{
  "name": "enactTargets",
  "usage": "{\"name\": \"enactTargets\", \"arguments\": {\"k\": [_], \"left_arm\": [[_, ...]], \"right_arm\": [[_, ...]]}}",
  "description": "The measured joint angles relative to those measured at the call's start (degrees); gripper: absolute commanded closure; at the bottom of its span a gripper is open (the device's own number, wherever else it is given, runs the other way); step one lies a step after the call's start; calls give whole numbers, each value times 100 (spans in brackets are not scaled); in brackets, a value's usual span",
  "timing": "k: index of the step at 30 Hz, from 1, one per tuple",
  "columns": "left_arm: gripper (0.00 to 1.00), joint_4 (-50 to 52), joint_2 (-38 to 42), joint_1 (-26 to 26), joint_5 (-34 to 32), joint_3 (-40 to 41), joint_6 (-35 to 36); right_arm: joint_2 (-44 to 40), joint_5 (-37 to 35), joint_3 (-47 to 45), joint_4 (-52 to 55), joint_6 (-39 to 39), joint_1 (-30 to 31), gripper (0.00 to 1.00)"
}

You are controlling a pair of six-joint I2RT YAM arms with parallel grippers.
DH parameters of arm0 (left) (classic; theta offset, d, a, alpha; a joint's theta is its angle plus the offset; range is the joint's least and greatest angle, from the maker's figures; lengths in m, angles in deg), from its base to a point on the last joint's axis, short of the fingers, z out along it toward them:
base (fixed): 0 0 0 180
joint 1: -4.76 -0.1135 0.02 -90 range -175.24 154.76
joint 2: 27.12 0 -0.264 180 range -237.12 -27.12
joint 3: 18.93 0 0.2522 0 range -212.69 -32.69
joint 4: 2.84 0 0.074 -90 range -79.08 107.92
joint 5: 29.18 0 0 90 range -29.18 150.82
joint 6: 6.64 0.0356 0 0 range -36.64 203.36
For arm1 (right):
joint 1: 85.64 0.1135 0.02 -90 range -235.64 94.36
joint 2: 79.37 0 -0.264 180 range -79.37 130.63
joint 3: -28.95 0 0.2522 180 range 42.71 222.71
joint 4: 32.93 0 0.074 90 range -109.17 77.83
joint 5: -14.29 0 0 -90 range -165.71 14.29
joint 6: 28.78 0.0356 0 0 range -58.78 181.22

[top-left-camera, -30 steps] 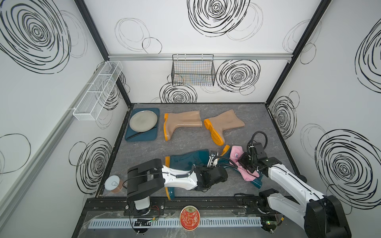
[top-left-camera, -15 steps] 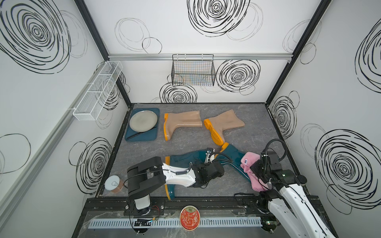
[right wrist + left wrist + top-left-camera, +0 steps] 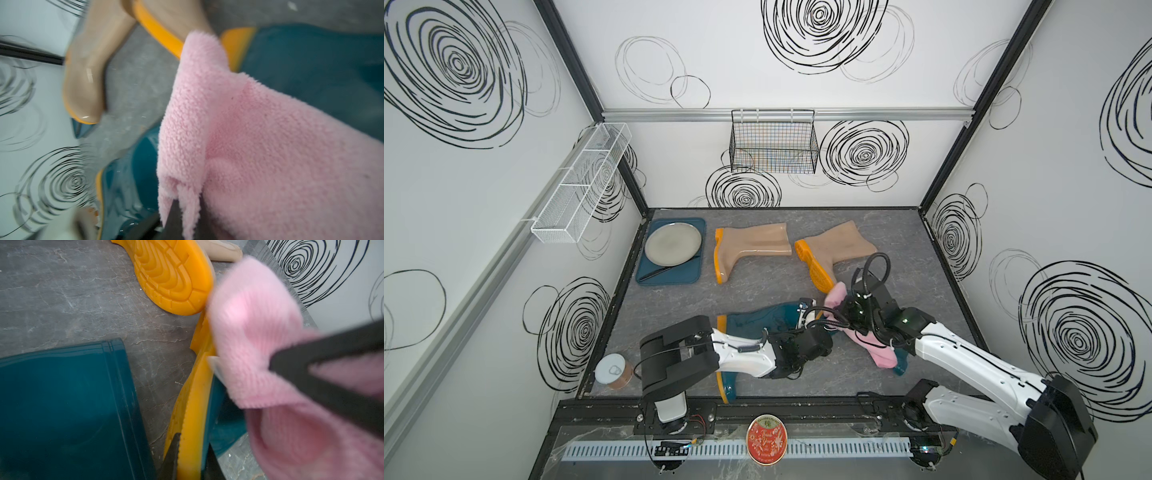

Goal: Wipe the rubber boots with a cloth
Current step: Wipe the dirt off the rubber boot.

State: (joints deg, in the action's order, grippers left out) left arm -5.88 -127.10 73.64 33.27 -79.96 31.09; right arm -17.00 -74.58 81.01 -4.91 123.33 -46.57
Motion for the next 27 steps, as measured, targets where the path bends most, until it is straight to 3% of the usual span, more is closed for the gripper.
{"name": "enactTargets", "arguments": {"k": [4, 7, 14, 17, 21, 27], "left_arm": [[100, -13, 0, 0, 4, 9, -2], [100, -96, 2, 0, 4, 57, -2], [100, -140, 4, -4, 15, 76, -4], [100, -195, 15, -24, 46, 118, -9], [100, -330, 35, -72, 138, 192, -9], [100, -435, 79, -151, 308, 273, -9]], "right_arm": [[227, 50, -278, -420, 260, -498, 100], [68, -96, -763, -131, 557, -894, 100], [-1679, -1119, -1222, 1825, 1176, -1095, 100], [-2046, -1606, -1193, 2758, 1246, -1220, 100], [-1860, -2065, -881, 3622, 1113, -1342, 100], [-817, -2448, -188, 4105, 935, -1502, 100]]}}
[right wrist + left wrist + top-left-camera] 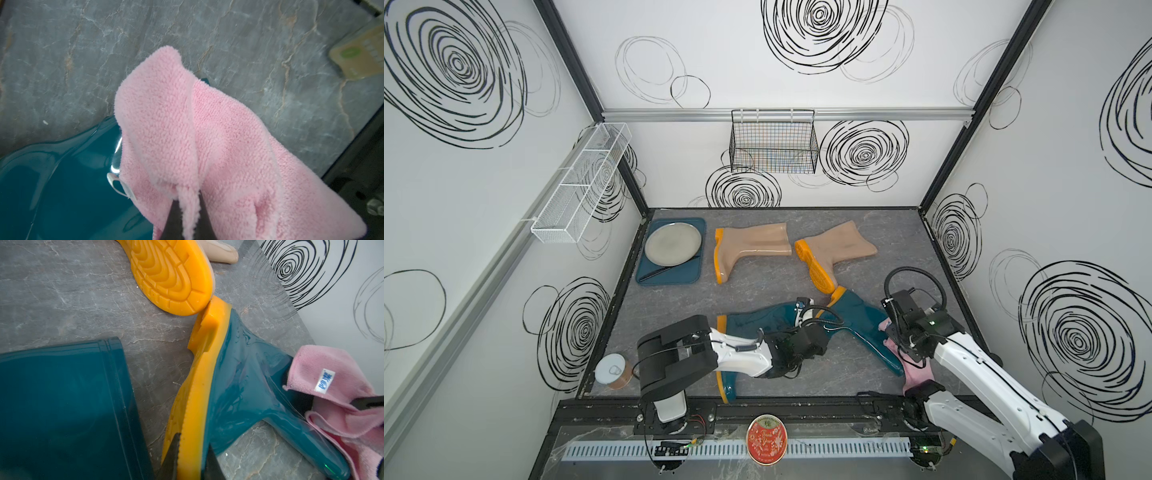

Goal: Wipe the rubber boots with a cloth
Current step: Wipe the dirt off the rubber boot.

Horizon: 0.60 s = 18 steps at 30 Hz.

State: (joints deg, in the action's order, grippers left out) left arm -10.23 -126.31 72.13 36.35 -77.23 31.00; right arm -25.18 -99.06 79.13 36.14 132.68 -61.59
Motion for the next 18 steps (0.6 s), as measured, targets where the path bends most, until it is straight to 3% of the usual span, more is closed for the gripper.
{"name": "enactTargets", "arguments": {"k": [4, 11, 15, 18], "left_arm": [[100, -39, 55, -85, 166, 61, 9], [100, -46, 66, -107, 243, 74, 70], [100, -35, 68, -105, 238, 74, 85], [100, -11, 63, -105, 210, 72, 81]], "right_arm": [[304, 479, -118, -496, -227, -22, 100], [1281, 1982, -160, -2957, -374, 538, 100], [2063, 2227, 601, -3532, -409, 1064, 100], [2081, 2186, 737, -3773, -302, 1246, 100]]}}
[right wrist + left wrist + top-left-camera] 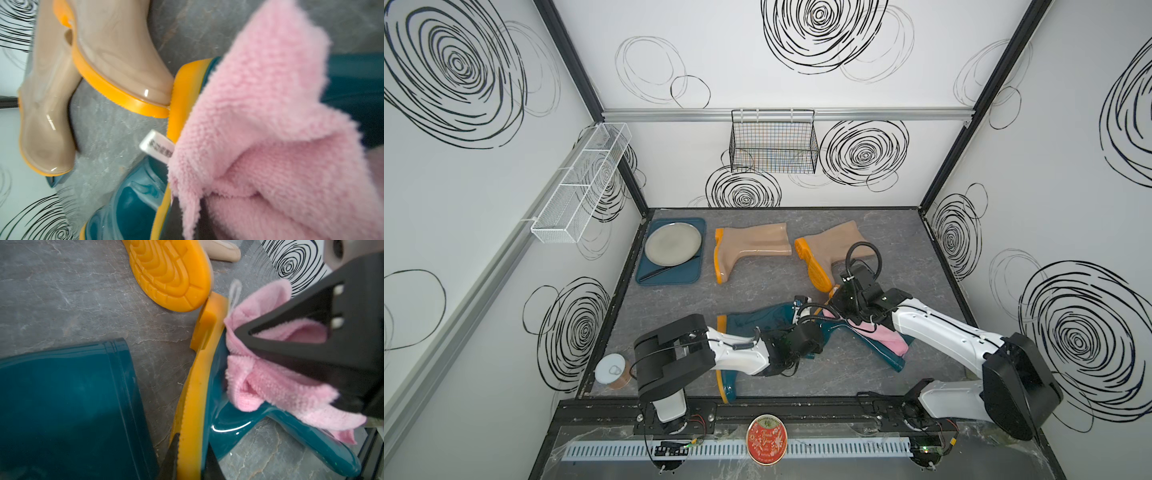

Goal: Wipe the rubber boots with a cloth
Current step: Wipe the dirt off the rubber boot.

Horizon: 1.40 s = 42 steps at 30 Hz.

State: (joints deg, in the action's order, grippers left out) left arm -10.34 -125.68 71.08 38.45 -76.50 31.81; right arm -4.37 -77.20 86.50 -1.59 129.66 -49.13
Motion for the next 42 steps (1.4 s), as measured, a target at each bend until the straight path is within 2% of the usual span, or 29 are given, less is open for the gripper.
{"name": "enactTargets", "arguments": {"k": [4, 9, 12, 15, 19, 23, 26, 29, 34, 38, 42], "left_arm": [[100, -13, -2, 17, -13, -15, 4], [100, -9, -4, 42, -15, -24, 13], [100, 46, -7, 42, -15, -57, 31], [100, 96, -7, 42, -9, -83, 76], [100, 105, 0, 42, 61, -87, 170], [100, 142, 61, 37, 162, -81, 291], [88, 140, 192, 37, 319, -4, 382], [81, 127, 350, 37, 466, 138, 448], [79, 90, 540, 37, 697, 306, 496], [67, 59, 645, 9, 844, 417, 496], [55, 55, 778, -7, 975, 433, 511]], "right_arm": [[-688, -120, -662, -118, 380, 15, 100], [-2092, -708, -1379, 1045, 741, -103, 100], [-2809, -1093, -1502, 1856, 728, -195, 100], [-3161, -1036, -1674, 2151, 365, -529, 100], [-2944, -114, -1873, 1486, -275, -1010, 100], [-2098, 708, -1355, 748, -752, -826, 100], [-1521, 1143, -632, 396, -1016, -640, 100], [-1333, 1532, -461, -256, -1132, -590, 100], [-1331, 1851, -1182, -1058, -1167, -831, 100], [-1290, 1941, -1451, -1021, -1287, -1095, 100], [-1346, 1768, -1464, -1025, -1547, -848, 100]]}}
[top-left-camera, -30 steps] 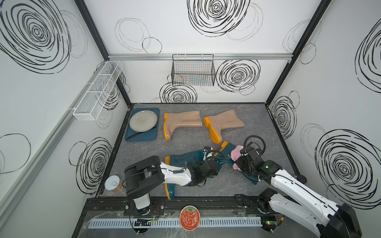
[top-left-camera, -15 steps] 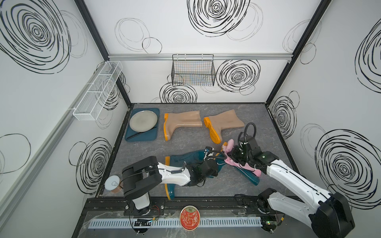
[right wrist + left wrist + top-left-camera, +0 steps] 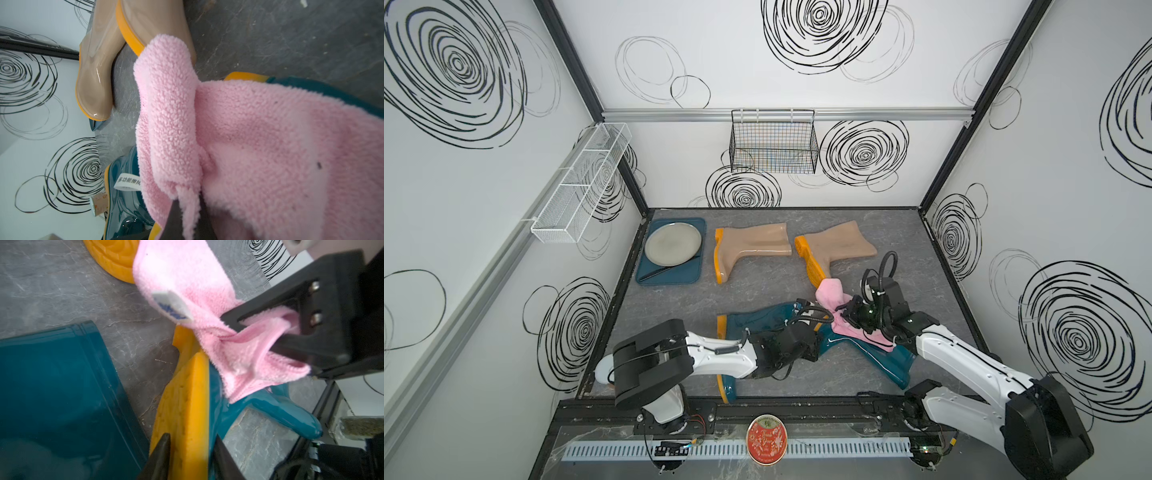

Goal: Wipe the rubber boots with a cloth
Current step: Wipe the dirt off the rubber boot.

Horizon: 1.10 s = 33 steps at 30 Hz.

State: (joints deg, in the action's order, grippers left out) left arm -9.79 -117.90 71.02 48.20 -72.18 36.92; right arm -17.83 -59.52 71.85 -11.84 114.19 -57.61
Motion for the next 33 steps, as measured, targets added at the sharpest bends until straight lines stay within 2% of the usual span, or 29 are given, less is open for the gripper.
{"name": "enactTargets", "arguments": {"k": [2, 5, 10, 13, 18, 23, 26, 31, 33], "left_arm": [[52, -4, 94, -2, 52, 0, -2], [53, 7, 223, -7, 85, 0, 15], [67, 17, 382, -9, 105, 109, 15], [81, 39, 343, -17, 151, 157, -2], [85, -22, 334, -24, 201, 173, -15], [87, 0, 334, -70, 188, 177, -33], [87, -2, 334, -87, 170, 177, -70], [87, -105, 295, -79, 236, 177, -96], [87, -151, 269, -81, 236, 177, -98]], "right_arm": [[-39, -52, -118, -90, -59, 37, 100], [-98, -68, -299, -229, -98, -33, 100], [-328, -221, -326, -74, -240, 81, 100], [-608, -470, -328, 164, -234, 490, 100], [-946, -890, -581, 70, 179, 1449, 100], [-664, -1534, -625, -313, 533, 1919, 100], [-498, -1563, -332, -9, 448, 1849, 100], [-730, -1069, -319, 533, 44, 973, 100], [-879, -1008, -435, 763, -39, 804, 100]]}}
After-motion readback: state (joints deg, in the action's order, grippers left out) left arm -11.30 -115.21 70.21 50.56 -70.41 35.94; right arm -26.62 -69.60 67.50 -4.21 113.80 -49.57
